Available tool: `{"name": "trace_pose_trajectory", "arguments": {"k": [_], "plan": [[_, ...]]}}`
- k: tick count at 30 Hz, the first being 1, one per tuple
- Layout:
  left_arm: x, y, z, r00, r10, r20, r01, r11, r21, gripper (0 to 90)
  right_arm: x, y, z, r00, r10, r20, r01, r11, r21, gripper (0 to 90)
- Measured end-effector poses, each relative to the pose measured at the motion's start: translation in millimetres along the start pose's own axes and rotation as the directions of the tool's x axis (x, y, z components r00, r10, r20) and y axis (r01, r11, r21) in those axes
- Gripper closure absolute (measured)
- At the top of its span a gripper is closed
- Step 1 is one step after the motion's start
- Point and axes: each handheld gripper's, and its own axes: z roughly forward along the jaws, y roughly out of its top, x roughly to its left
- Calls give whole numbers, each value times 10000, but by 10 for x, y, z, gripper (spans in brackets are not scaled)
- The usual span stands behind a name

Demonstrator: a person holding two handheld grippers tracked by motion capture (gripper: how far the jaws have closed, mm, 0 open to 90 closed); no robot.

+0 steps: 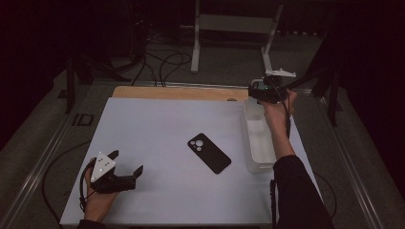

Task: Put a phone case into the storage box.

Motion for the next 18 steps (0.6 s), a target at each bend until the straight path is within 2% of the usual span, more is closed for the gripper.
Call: {"name": "trace_pose_trajectory", "arguments": {"k": [18], "plan": [[-1, 0, -5, 10000, -4, 12, 4, 10000, -15, 1, -60, -214, 177, 9994, 296, 166, -304, 9982, 521, 165]]}}
